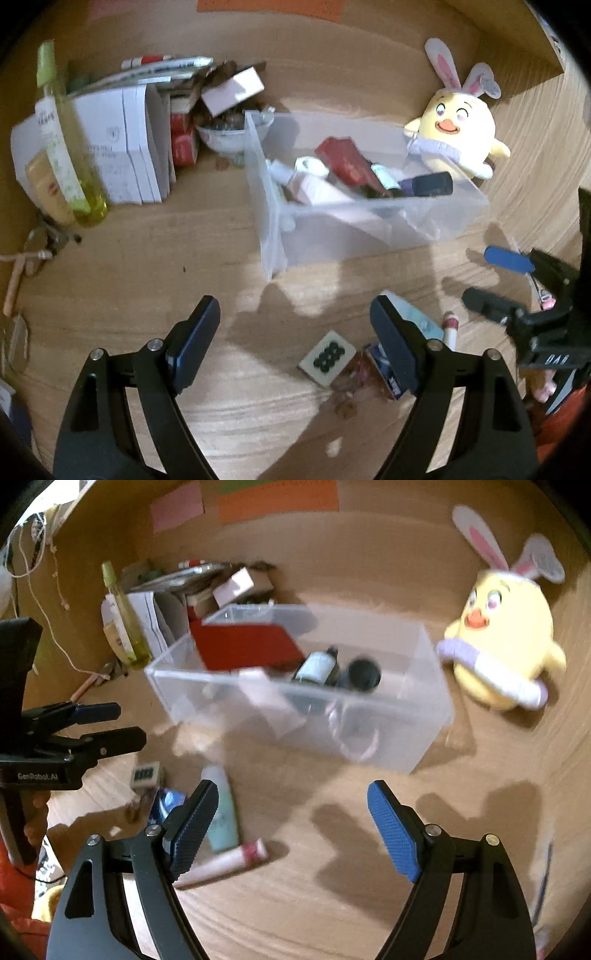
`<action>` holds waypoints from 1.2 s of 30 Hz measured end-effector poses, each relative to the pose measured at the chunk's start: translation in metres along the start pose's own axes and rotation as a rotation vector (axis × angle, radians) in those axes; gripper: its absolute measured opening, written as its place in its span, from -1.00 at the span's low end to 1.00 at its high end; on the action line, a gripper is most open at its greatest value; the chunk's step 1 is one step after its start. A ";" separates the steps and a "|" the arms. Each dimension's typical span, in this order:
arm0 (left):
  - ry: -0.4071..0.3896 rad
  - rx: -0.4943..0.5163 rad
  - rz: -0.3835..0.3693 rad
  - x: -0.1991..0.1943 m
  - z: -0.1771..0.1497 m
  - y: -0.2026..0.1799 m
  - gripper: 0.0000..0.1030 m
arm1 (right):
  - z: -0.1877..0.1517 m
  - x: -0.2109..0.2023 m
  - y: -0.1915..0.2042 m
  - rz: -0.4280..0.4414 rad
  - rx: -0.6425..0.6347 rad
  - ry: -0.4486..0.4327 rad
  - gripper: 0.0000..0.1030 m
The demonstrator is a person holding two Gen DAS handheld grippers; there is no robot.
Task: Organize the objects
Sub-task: 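Reach the left tool to the white dotted tile while the right tool reaches the red-capped white tube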
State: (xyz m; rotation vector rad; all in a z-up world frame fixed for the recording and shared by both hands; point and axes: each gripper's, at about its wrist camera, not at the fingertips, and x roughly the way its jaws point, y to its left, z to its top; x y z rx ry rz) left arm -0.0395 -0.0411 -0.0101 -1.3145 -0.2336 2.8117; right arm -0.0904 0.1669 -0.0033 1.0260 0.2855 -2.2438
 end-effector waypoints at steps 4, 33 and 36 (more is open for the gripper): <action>0.028 -0.015 -0.017 0.005 -0.011 0.000 0.62 | -0.016 0.013 0.010 0.038 0.020 0.047 0.57; 0.070 0.013 -0.013 0.017 -0.028 -0.009 -0.15 | -0.054 0.012 0.010 -0.024 0.009 0.062 -0.19; 0.069 0.008 -0.016 0.018 -0.027 -0.009 -0.27 | -0.055 0.011 0.009 -0.039 0.001 0.061 -0.25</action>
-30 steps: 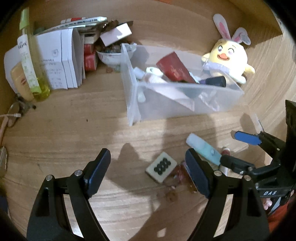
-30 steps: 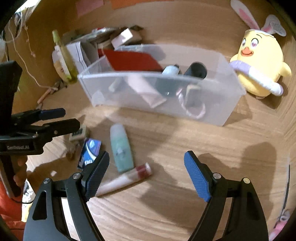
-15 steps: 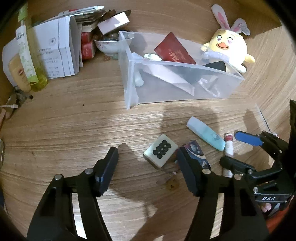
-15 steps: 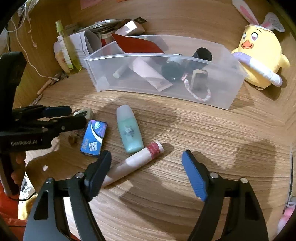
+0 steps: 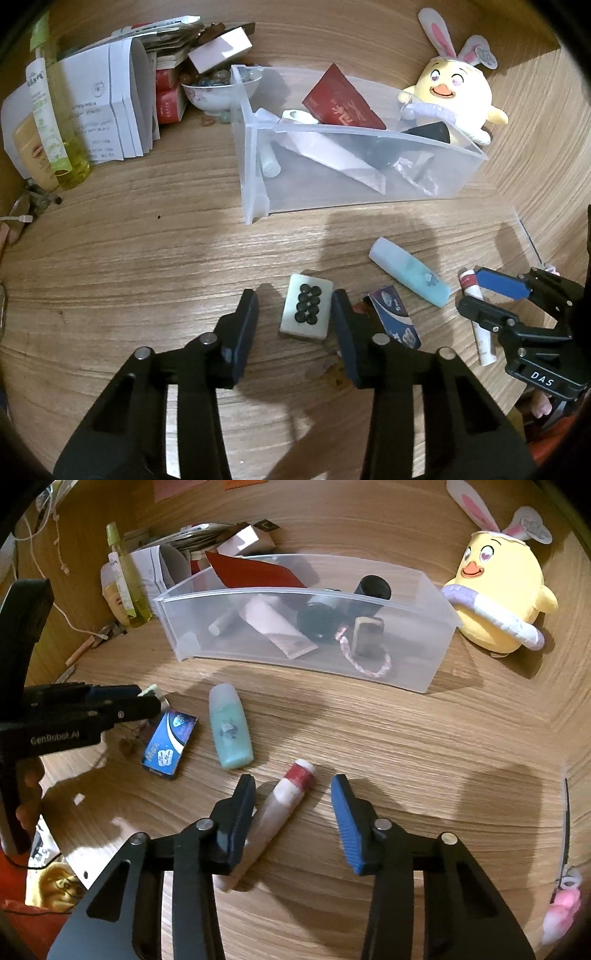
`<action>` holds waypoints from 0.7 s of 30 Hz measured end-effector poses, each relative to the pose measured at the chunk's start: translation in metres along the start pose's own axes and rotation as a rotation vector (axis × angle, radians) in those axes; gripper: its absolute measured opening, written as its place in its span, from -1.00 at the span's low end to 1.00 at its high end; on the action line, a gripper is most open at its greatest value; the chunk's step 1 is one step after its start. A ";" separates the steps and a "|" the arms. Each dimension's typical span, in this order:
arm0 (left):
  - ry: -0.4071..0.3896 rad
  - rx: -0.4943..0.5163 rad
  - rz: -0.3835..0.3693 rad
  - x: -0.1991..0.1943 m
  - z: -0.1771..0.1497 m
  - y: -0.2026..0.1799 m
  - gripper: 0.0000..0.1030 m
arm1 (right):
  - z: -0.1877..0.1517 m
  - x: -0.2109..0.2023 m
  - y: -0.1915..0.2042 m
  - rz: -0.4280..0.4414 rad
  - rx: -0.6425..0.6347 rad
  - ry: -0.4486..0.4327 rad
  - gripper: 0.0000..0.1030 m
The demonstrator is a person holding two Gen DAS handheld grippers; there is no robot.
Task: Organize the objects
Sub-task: 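Reach the left tool to the white dotted tile while the right tool reaches the red-capped white tube, then close the left tool on the white tile while the right tool grasps the white tube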
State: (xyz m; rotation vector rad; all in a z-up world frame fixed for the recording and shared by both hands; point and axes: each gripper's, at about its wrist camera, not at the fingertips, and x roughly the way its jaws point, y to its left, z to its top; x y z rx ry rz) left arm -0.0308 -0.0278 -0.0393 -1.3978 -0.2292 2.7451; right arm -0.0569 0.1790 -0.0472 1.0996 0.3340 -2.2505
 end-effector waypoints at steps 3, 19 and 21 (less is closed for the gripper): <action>0.000 -0.011 -0.009 0.001 0.002 0.001 -0.40 | 0.000 -0.001 -0.004 0.006 0.017 -0.005 -0.25; -0.045 -0.046 -0.021 -0.007 0.011 0.006 -0.53 | 0.010 -0.014 -0.020 0.029 0.081 -0.052 -0.73; -0.054 -0.048 -0.023 -0.010 0.013 0.006 -0.53 | 0.014 -0.019 -0.025 0.021 0.090 -0.070 -0.73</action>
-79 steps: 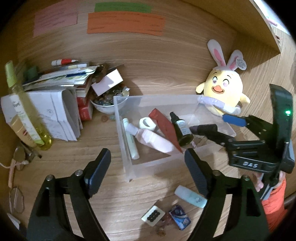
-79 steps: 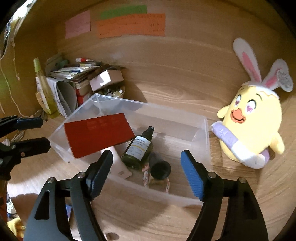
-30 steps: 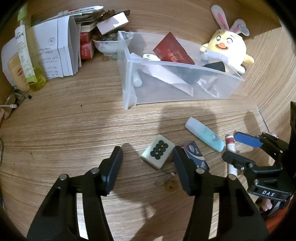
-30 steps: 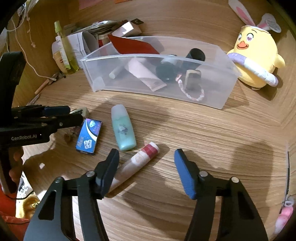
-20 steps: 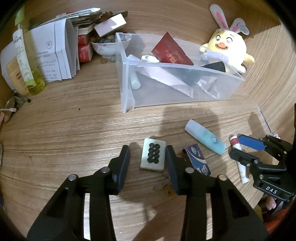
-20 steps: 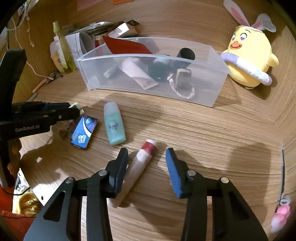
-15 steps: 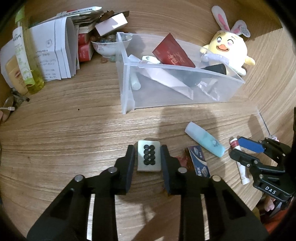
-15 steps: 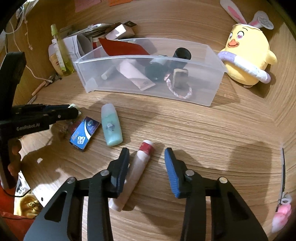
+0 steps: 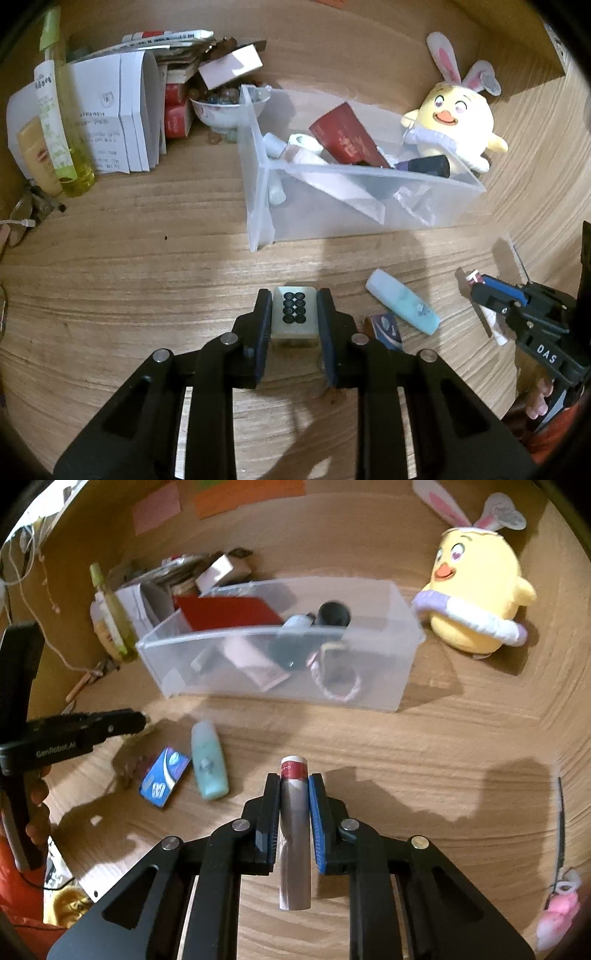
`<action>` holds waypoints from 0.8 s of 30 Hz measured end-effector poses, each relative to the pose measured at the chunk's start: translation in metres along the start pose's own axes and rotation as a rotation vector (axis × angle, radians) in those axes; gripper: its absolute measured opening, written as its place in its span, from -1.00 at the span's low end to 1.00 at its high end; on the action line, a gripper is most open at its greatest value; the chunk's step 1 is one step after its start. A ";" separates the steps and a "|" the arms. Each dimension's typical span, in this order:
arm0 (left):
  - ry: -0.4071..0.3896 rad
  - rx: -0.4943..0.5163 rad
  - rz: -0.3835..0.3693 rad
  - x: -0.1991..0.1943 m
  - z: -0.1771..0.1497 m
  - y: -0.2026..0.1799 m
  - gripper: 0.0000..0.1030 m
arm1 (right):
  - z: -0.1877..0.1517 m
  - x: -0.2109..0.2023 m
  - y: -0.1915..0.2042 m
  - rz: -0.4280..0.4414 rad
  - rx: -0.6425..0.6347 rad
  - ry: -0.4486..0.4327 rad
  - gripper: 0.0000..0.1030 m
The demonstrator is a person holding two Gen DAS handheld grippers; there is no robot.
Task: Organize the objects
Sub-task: 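Close the left tool on the white tile while the right tool grasps the white tube, then carry the white tile over the bin while the right tool carries the white tube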
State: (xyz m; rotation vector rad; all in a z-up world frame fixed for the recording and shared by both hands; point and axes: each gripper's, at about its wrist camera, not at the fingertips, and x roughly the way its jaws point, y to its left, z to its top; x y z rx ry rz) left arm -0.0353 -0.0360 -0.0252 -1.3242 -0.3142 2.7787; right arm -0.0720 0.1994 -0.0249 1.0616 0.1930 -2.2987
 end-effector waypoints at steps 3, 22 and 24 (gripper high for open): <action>-0.016 -0.002 -0.001 -0.004 0.003 -0.002 -0.54 | 0.006 -0.005 -0.005 -0.005 0.011 -0.022 -0.73; -0.167 0.007 -0.033 -0.036 0.040 -0.019 -0.54 | 0.058 -0.036 -0.023 -0.031 0.048 -0.179 -0.73; -0.182 0.006 -0.033 -0.039 0.043 -0.021 -0.54 | 0.063 -0.038 -0.024 -0.029 0.055 -0.194 -0.73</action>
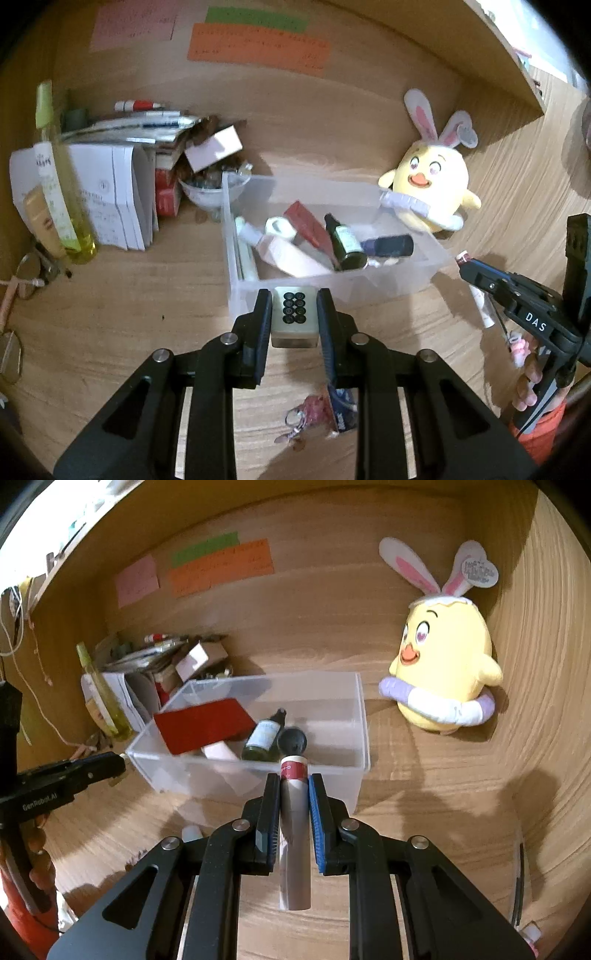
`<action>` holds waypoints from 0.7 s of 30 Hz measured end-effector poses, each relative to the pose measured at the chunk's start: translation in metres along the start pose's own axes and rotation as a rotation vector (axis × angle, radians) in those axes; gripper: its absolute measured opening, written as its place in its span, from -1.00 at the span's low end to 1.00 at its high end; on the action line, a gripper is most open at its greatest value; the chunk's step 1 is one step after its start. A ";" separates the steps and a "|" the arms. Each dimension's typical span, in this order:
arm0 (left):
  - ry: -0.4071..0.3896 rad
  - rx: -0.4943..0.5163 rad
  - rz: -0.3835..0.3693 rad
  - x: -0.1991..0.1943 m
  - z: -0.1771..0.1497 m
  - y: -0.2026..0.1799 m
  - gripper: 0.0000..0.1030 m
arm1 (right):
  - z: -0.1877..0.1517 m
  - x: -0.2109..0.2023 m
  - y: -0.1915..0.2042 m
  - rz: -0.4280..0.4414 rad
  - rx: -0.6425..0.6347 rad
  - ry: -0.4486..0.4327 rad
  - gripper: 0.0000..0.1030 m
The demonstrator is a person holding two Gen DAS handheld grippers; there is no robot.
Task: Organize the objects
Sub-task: 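Carry the white tile over the bin while the right tool carries the white tube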
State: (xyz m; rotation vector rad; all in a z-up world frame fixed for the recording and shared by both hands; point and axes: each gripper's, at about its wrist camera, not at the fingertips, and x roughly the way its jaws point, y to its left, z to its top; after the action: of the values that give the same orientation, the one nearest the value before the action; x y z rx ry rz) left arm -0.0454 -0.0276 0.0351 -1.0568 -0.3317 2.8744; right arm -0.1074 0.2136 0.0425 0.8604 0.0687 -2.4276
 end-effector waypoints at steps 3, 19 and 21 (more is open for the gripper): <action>-0.020 -0.008 -0.011 0.000 0.008 -0.001 -0.54 | 0.006 -0.002 0.000 0.000 0.005 -0.019 -0.73; -0.048 -0.017 -0.015 0.010 0.039 0.000 -0.54 | 0.050 0.004 0.000 -0.041 -0.029 -0.100 -0.73; -0.047 -0.012 0.000 0.013 0.041 0.000 -0.54 | 0.057 0.007 0.001 -0.042 -0.046 -0.105 -0.73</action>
State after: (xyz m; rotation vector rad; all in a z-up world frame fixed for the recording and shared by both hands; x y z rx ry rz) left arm -0.0821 -0.0335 0.0573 -0.9917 -0.3521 2.9048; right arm -0.1441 0.1964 0.0835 0.7171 0.1043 -2.4962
